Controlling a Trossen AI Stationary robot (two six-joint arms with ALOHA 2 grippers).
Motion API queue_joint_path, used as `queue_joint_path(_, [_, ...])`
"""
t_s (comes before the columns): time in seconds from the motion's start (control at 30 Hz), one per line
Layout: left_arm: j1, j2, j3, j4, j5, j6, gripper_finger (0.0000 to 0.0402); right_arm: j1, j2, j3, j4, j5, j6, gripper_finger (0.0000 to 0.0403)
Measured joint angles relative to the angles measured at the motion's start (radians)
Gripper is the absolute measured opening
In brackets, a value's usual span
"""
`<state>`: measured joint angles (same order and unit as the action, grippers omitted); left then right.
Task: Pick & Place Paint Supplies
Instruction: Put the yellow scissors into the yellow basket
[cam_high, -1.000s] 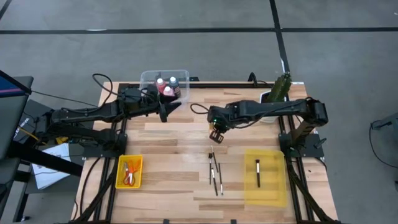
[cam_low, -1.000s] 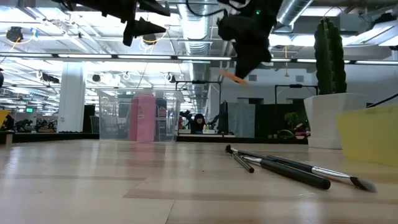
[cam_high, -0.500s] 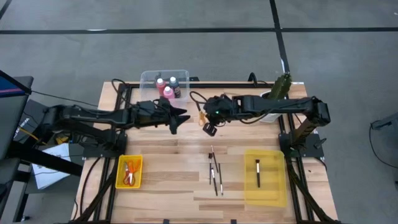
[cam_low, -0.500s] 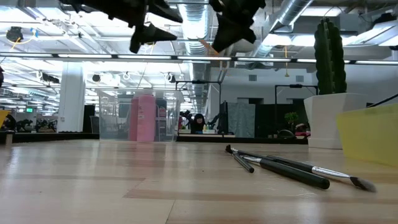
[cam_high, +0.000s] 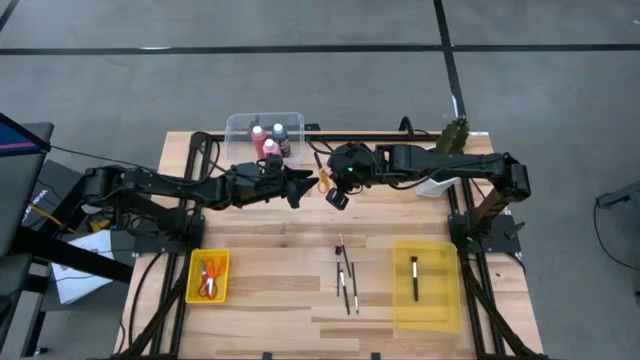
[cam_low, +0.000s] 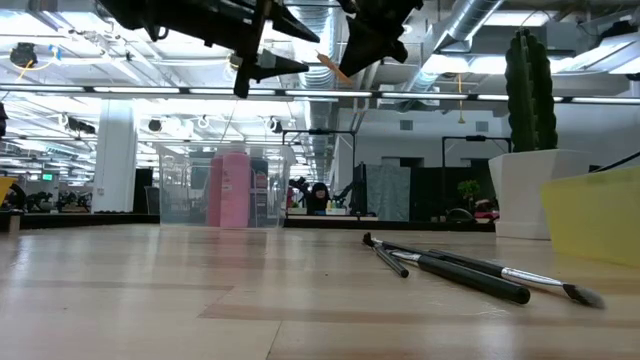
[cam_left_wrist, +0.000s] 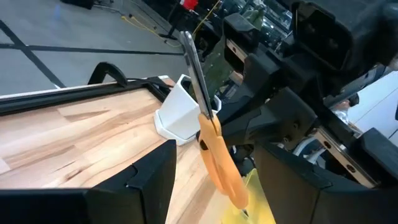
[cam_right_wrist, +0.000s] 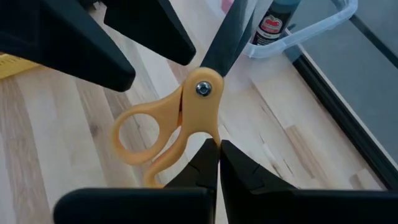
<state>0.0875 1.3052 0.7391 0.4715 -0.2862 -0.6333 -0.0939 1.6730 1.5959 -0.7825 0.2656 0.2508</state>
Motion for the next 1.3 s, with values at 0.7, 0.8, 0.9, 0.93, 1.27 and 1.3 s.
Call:
queue_joint_path(0.7, [-0.003, -0.001, 0.000, -0.052, 0.129, -0.083, 0.0209, 0.004, 0.000, 0.000, 0.015, -0.031, -0.026, 0.0000])
queue_joint_path(0.8, [-0.002, -0.001, 0.000, -0.071, 0.137, -0.105, 0.0209, 0.015, 0.000, 0.000, 0.023, -0.032, -0.038, 0.0000])
queue_joint_path(0.9, [-0.002, -0.001, 0.000, -0.078, 0.160, -0.109, 0.0209, 0.029, 0.000, 0.000, 0.033, -0.032, -0.042, 0.0000])
queue_joint_path(0.93, [-0.002, -0.001, 0.000, -0.078, 0.161, -0.110, 0.0209, 0.031, 0.000, 0.000, 0.034, -0.032, -0.042, 0.0000])
queue_joint_path(1.27, [-0.002, -0.001, 0.000, -0.088, 0.181, -0.161, 0.0146, 0.035, 0.000, 0.000, 0.035, -0.032, -0.042, 0.0000])
queue_joint_path(1.3, [-0.002, -0.001, 0.000, -0.088, 0.182, -0.161, 0.0132, 0.036, 0.000, 0.000, 0.035, -0.032, -0.042, 0.0000])
